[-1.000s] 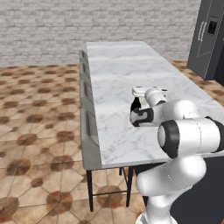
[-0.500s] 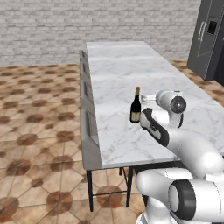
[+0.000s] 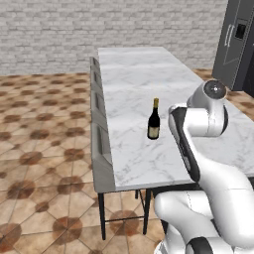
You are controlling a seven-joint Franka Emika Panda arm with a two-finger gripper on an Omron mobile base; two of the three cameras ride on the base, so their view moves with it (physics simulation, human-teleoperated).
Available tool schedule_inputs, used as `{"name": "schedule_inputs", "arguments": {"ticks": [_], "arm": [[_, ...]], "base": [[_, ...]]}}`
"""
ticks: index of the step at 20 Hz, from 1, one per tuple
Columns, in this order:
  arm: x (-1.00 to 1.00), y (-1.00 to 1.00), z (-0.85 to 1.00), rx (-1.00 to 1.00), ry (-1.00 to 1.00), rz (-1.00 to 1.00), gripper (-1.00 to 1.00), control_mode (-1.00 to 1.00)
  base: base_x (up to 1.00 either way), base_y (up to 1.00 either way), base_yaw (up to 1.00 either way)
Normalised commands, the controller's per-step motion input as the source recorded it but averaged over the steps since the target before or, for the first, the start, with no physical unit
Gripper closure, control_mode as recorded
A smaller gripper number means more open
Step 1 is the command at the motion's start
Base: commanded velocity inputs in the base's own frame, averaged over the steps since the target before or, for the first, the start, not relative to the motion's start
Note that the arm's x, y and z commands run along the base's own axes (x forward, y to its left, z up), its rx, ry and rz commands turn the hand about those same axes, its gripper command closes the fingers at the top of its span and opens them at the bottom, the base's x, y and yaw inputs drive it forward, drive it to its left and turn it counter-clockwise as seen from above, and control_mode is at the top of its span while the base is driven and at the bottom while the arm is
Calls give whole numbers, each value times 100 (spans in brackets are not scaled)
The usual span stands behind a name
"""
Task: Get the candle and the wine from the cabinet and move them to the dining counter.
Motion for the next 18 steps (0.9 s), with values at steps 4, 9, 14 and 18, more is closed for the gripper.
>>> {"name": "schedule_inputs", "arguments": {"ticks": [4, 9, 14, 18], "arm": [[-99, 0, 0, 5, 30, -1, -100, -100], [-95, 17, 1, 11, 16, -1, -100, -100], [-46, 35, 35, 7, 1, 0, -100, -100], [-22, 33, 56, 0, 2, -1, -100, -100]], "base": [[0, 0, 0], [0, 0, 0], [0, 0, 0], [0, 0, 0]]}}
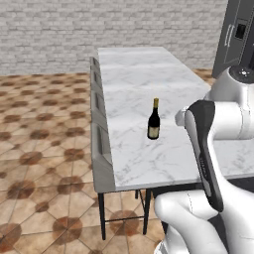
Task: Get the candle and the wine from the cabinet and move them to the dining counter.
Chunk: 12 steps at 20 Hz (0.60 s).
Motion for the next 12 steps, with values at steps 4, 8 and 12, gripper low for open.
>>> {"name": "schedule_inputs", "arguments": {"ticks": [4, 8, 12], "arm": [[-40, 16, 53, 0, 0, -4, -100, -100], [-52, 0, 54, 0, 0, 0, -100, -100], [-55, 0, 47, 0, 2, 0, -100, -100]], "base": [[0, 0, 0], [0, 0, 0], [0, 0, 0]]}}
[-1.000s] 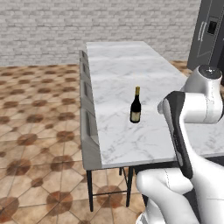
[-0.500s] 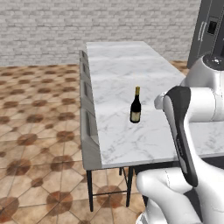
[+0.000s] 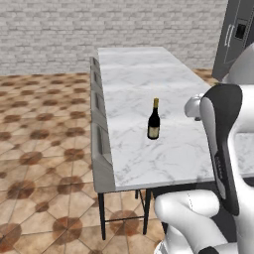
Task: Get the candle and the wine from the cabinet and move them to the dining counter.
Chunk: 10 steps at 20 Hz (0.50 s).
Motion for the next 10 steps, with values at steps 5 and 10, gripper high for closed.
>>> {"name": "schedule_inputs", "arguments": {"ticks": [5, 10], "arm": [[-52, 0, 15, 0, 1, 0, -100, -100], [-15, 0, 0, 0, 0, 0, -100, 100]], "base": [[0, 0, 0], [-30, -8, 0]]}}
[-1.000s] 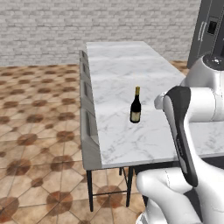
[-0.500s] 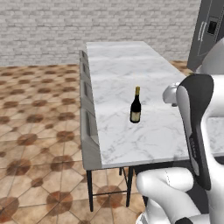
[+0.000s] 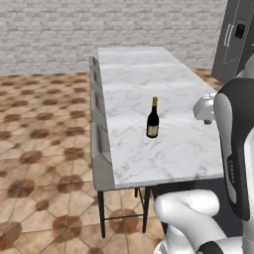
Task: Get the candle and the wine from the cabinet and move them to the dining counter.
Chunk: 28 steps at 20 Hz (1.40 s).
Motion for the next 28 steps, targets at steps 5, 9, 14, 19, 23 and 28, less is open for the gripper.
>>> {"name": "schedule_inputs", "arguments": {"ticks": [5, 9, 14, 19, 23, 28], "arm": [[0, 0, 0, 0, 0, 0, -100, 100], [0, 0, 0, 0, 0, 0, -100, 100], [0, 0, 0, 0, 0, 0, -100, 100], [0, 0, 0, 0, 0, 0, -100, 100], [0, 0, 0, 0, 0, 0, -100, 100], [0, 0, 0, 0, 0, 0, -100, 100]], "base": [[-98, -53, -36], [-82, -7, -73], [-62, 0, -84], [-53, 0, -86], [-44, -6, -80], [-38, -12, -80]]}}
